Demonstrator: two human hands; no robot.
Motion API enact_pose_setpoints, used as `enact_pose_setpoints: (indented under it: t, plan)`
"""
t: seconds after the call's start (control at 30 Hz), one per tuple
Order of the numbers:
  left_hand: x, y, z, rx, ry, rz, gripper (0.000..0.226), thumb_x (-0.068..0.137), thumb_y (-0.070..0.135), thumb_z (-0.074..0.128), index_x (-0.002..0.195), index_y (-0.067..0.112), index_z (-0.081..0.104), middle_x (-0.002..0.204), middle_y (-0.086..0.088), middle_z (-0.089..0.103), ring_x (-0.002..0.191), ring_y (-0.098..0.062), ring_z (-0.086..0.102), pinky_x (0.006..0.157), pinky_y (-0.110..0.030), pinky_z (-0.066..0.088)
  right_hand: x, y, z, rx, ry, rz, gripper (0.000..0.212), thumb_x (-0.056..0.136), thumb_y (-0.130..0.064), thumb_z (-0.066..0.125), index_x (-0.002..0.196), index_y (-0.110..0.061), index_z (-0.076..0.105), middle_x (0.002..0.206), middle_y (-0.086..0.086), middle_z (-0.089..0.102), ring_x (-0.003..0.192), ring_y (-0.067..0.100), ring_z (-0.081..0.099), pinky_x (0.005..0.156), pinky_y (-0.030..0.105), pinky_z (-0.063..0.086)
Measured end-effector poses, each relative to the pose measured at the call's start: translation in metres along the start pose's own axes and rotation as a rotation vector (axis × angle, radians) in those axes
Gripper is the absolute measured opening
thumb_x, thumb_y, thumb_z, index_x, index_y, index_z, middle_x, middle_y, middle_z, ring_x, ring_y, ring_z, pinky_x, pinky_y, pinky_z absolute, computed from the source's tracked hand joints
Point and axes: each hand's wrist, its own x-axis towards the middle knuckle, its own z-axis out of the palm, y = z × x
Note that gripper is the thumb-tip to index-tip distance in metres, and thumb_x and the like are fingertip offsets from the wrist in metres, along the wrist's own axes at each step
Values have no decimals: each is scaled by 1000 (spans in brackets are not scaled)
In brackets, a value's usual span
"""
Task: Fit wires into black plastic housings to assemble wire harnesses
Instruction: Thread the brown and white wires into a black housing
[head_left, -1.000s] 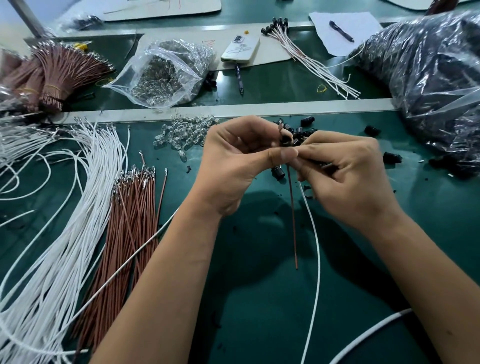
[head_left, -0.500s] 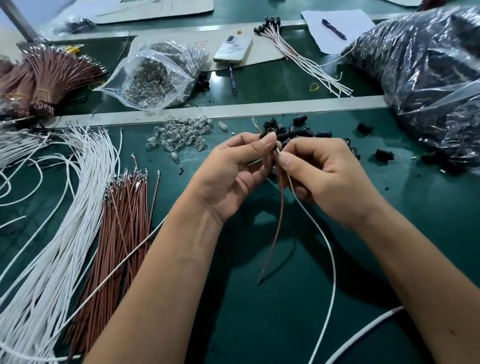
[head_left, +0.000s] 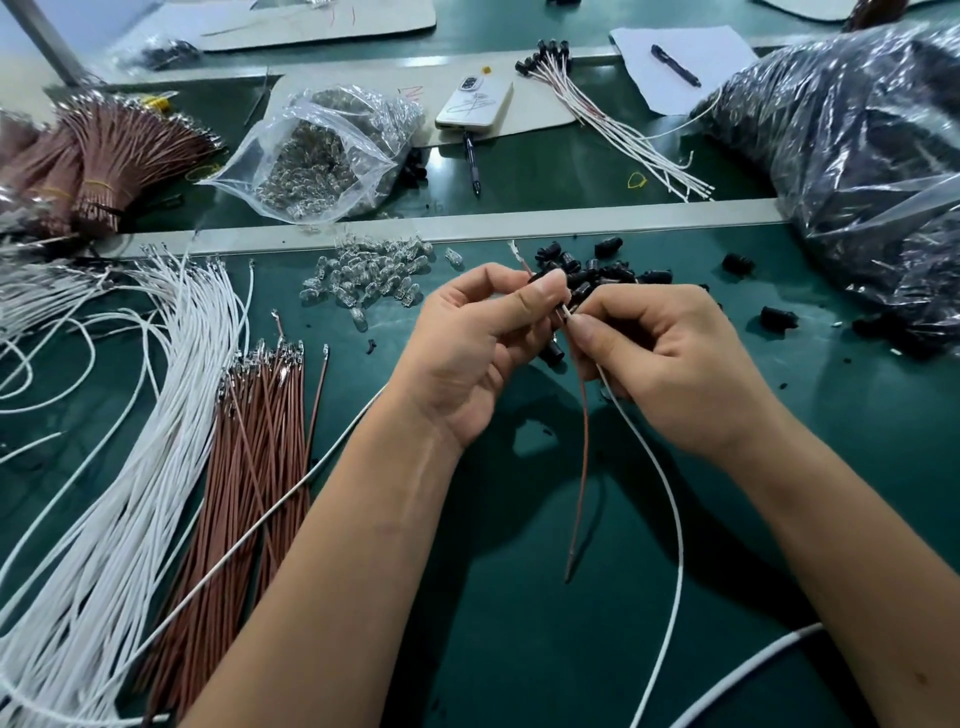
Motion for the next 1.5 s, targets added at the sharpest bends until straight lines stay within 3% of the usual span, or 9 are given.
enact_pose_setpoints:
  t: [0.13, 0.27, 0.43, 0.53, 0.67, 0.9, 1.2, 1.43, 1.5]
  plan:
    - [-2, -4, 5, 211, 92, 157, 29, 79, 4, 80, 75, 15, 54, 72, -6, 62, 59, -13, 56, 58, -19, 50, -1, 1, 8, -238, 193, -83, 9, 97, -18, 72, 91, -11, 71, 76, -7, 71, 67, 12, 66, 64, 31, 51]
    - [-3, -4, 5, 285, 134, 239, 22, 77, 8, 84, 79, 14, 63, 70, -1, 67, 57, -9, 60, 58, -20, 49, -1, -2, 10, -283, 223, -152, 6, 92, -14, 74, 89, -12, 70, 75, -9, 69, 67, 12, 65, 64, 17, 47]
    - [-3, -9, 6, 386, 156, 288, 35, 74, 13, 88, 75, 16, 53, 66, -1, 53, 62, -17, 49, 58, -26, 41, -3, -1, 7, 20, 121, -51, 16, 94, -6, 59, 90, -13, 73, 70, -1, 69, 55, 19, 67, 49, 37, 56]
    - [-3, -8, 6, 354, 145, 251, 35, 76, 12, 87, 78, 14, 51, 66, -2, 52, 58, -14, 49, 53, -21, 42, -2, -1, 8, 73, 102, -36, 6, 94, -14, 71, 92, -17, 76, 72, -12, 72, 59, 10, 68, 54, 24, 55]
    - [-6, -6, 8, 258, 78, 161, 34, 68, 21, 85, 77, 16, 53, 76, -10, 58, 64, -17, 51, 55, -20, 45, -2, 4, 8, 189, 122, 50, 3, 93, -11, 76, 91, -9, 77, 72, 3, 74, 55, 9, 65, 48, 27, 55]
    - [-4, -2, 0, 294, -53, 120, 28, 74, 13, 84, 96, 6, 69, 87, -14, 70, 74, -26, 60, 81, -43, 46, 0, 4, 2, 378, 160, 147, 6, 93, -15, 75, 89, -13, 78, 77, 7, 76, 58, 13, 65, 46, 26, 52]
    - [-4, -1, 0, 269, -27, 256, 24, 64, 15, 83, 83, 10, 70, 81, -8, 74, 68, -11, 67, 63, -18, 50, -1, 3, 1, 272, 124, 129, 5, 94, -8, 73, 93, -11, 77, 76, 6, 76, 61, 17, 70, 48, 25, 54]
    - [-3, 0, -3, 251, -64, 321, 24, 65, 9, 82, 87, 9, 71, 77, -4, 73, 68, -11, 67, 65, -19, 53, 1, 5, 0, 38, 99, -1, 12, 99, -10, 68, 94, -16, 77, 77, -10, 74, 69, 5, 68, 66, 18, 52]
    - [-3, 1, -4, 226, -86, 342, 22, 65, 4, 82, 82, 13, 72, 79, -6, 73, 70, -14, 67, 70, -24, 56, 1, 5, 0, -30, 120, -44, 11, 100, -13, 68, 95, -18, 77, 82, -9, 76, 77, 9, 71, 72, 24, 56]
